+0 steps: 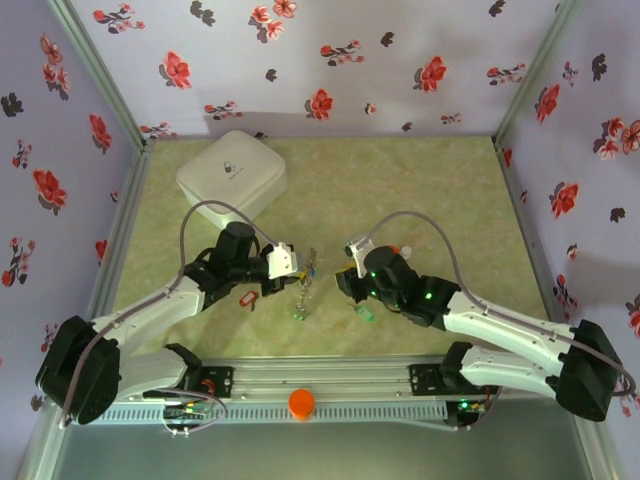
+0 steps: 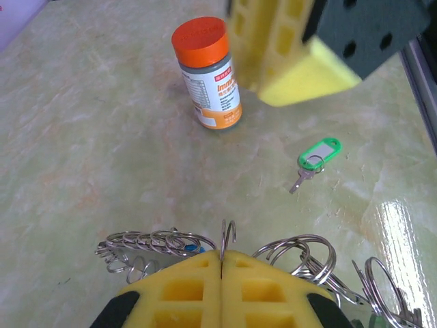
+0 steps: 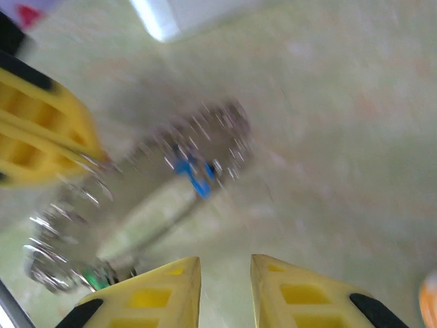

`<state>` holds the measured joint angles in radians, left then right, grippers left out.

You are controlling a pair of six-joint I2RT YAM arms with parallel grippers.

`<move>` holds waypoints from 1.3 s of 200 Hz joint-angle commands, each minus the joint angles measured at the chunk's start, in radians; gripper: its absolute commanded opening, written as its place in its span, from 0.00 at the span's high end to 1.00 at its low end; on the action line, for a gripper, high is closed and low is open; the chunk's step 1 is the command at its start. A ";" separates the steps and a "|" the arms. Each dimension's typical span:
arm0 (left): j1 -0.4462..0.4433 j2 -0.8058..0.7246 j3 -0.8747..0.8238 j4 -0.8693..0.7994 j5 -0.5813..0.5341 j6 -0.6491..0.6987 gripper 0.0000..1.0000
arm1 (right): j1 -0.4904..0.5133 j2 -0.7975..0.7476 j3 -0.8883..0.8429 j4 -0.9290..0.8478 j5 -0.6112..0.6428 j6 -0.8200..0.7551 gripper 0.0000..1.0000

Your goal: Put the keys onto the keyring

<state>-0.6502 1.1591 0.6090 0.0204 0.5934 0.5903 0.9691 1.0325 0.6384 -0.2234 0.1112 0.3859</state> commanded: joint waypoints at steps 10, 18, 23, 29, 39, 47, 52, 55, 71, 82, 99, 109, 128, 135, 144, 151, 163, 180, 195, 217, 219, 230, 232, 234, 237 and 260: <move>-0.008 -0.020 0.022 0.009 0.000 0.005 1.00 | 0.026 0.083 0.033 -0.336 0.065 0.236 0.72; -0.008 -0.020 0.022 0.010 -0.001 0.006 1.00 | 0.033 0.109 0.042 -0.359 0.045 0.250 0.71; -0.008 -0.021 0.021 0.010 -0.001 0.005 1.00 | 0.037 0.126 0.046 -0.372 0.037 0.264 0.71; -0.008 -0.021 0.020 0.010 -0.001 0.006 1.00 | 0.041 0.143 0.053 -0.388 0.029 0.286 0.71; -0.008 -0.023 0.018 0.013 -0.001 0.006 1.00 | 0.041 0.166 0.059 -0.400 0.015 0.327 0.71; -0.008 -0.024 0.015 0.018 -0.002 0.005 1.00 | 0.042 0.169 0.060 -0.398 0.020 0.374 0.70; -0.009 -0.024 0.013 0.020 -0.003 0.003 1.00 | 0.043 0.164 0.057 -0.388 0.032 0.415 0.70; -0.009 -0.025 0.012 0.021 -0.003 0.002 1.00 | 0.043 0.159 0.053 -0.381 0.038 0.444 0.70; -0.011 -0.028 0.008 0.027 -0.003 -0.001 1.00 | 0.043 0.128 0.010 -0.291 0.045 0.572 0.71; -0.012 -0.030 0.004 0.030 -0.007 0.002 1.00 | 0.042 0.134 -0.010 -0.246 0.045 0.637 0.71; -0.014 -0.031 0.004 0.029 -0.012 0.004 1.00 | 0.043 0.182 -0.013 -0.216 0.038 0.672 0.71; -0.016 -0.033 0.003 0.028 -0.013 0.007 1.00 | 0.045 0.210 -0.012 -0.200 0.034 0.675 0.71; -0.017 -0.039 0.005 0.021 -0.016 0.008 1.00 | 0.044 0.254 -0.001 -0.203 0.034 0.673 0.71; -0.020 -0.043 0.003 0.019 -0.017 0.011 1.00 | 0.045 0.270 0.005 -0.213 0.034 0.669 0.71; -0.020 -0.047 0.000 0.019 -0.020 0.013 1.00 | 0.043 0.290 0.012 -0.222 0.032 0.663 0.71; -0.021 -0.049 -0.002 0.019 -0.021 0.015 1.00 | 0.044 0.307 0.017 -0.223 0.026 0.656 0.70; -0.021 -0.050 -0.002 0.019 -0.024 0.017 1.00 | 0.044 0.334 0.025 -0.228 0.020 0.651 0.70; -0.022 -0.049 -0.002 0.018 -0.025 0.017 1.00 | 0.045 0.370 0.036 -0.231 0.016 0.648 0.70; -0.023 -0.049 -0.001 0.015 -0.025 0.020 1.00 | 0.043 0.393 0.044 -0.236 0.014 0.644 0.70; -0.022 -0.049 0.002 0.009 -0.027 0.026 1.00 | 0.044 0.413 0.053 -0.220 0.009 0.627 0.72; -0.022 -0.049 0.004 0.008 -0.027 0.027 1.00 | 0.043 0.413 0.054 -0.219 0.009 0.626 0.72; -0.022 -0.050 0.005 0.005 -0.027 0.027 1.00 | 0.044 0.420 0.065 -0.221 0.010 0.619 0.74; -0.022 -0.049 0.005 0.004 -0.027 0.028 1.00 | 0.044 0.421 0.066 -0.223 0.012 0.618 0.74; -0.022 -0.049 0.006 0.003 -0.027 0.028 1.00 | 0.045 0.422 0.070 -0.226 0.012 0.617 0.74; -0.022 -0.049 0.005 0.003 -0.027 0.027 1.00 | 0.043 0.423 0.073 -0.227 0.013 0.615 0.75; -0.024 -0.050 0.006 0.000 -0.027 0.029 1.00 | 0.044 0.427 0.088 -0.240 0.026 0.604 0.82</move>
<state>-0.6640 1.1309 0.6067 0.0208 0.5598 0.5953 1.0065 1.4475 0.6994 -0.4351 0.1238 0.9993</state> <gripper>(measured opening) 0.039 0.202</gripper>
